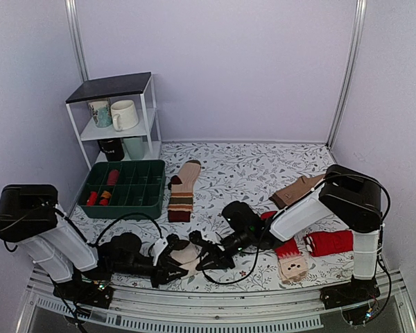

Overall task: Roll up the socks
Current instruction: Roll a pair of socks at the center of the board.

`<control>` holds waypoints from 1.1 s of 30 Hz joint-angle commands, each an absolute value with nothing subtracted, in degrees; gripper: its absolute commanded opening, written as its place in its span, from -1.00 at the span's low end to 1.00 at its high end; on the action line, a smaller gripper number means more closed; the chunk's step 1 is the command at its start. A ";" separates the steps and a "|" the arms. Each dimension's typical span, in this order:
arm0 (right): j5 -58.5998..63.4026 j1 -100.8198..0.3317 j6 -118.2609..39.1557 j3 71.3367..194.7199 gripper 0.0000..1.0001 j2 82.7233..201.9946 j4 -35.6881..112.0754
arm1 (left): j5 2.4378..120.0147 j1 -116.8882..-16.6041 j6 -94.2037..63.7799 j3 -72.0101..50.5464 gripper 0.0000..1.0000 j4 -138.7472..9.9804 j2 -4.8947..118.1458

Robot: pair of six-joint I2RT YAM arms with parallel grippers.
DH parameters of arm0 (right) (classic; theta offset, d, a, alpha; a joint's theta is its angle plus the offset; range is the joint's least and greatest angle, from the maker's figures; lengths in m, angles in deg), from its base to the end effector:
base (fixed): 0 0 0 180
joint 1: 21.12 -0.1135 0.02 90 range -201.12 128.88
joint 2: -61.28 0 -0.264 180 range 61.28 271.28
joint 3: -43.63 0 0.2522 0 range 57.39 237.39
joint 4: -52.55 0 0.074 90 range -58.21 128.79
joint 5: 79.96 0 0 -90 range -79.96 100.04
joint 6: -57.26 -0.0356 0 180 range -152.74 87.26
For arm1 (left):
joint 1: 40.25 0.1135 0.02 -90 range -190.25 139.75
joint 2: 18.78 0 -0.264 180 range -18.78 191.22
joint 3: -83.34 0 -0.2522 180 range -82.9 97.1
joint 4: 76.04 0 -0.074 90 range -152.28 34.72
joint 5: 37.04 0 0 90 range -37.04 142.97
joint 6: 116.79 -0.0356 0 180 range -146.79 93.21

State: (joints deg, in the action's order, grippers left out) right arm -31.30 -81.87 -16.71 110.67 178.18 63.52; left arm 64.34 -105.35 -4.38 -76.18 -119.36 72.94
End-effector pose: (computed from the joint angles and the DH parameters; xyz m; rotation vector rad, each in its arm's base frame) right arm 0.1654 0.3434 0.0929 -1.7503 1.5422 1.2186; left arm 0.0800 -0.1891 0.0876 0.9446 2.0465 -1.0983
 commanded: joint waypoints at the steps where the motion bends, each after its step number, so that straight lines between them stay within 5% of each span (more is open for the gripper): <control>1: -25.21 -82.10 -19.98 113.91 -0.74 178.44 43.97 | 59.37 -105.44 -8.05 -76.62 -0.36 -109.82 67.16; 4: -23.21 -82.10 -23.36 117.21 -0.75 178.13 33.31 | 55.55 -105.94 -10.69 -77.07 -0.18 -104.72 59.10; 12: -23.35 -82.09 -32.90 127.00 -0.73 181.24 7.76 | 52.97 -108.33 -15.92 -79.16 -0.14 -101.02 45.45; 21: -27.85 -82.00 -38.23 134.99 -0.72 183.78 -3.52 | 50.95 -112.71 -20.73 -75.75 -0.09 -107.65 55.48; 33: -29.58 -79.73 -40.24 133.42 -0.72 187.71 -0.20 | 52.39 -115.89 -26.83 -68.75 -0.06 -109.65 66.71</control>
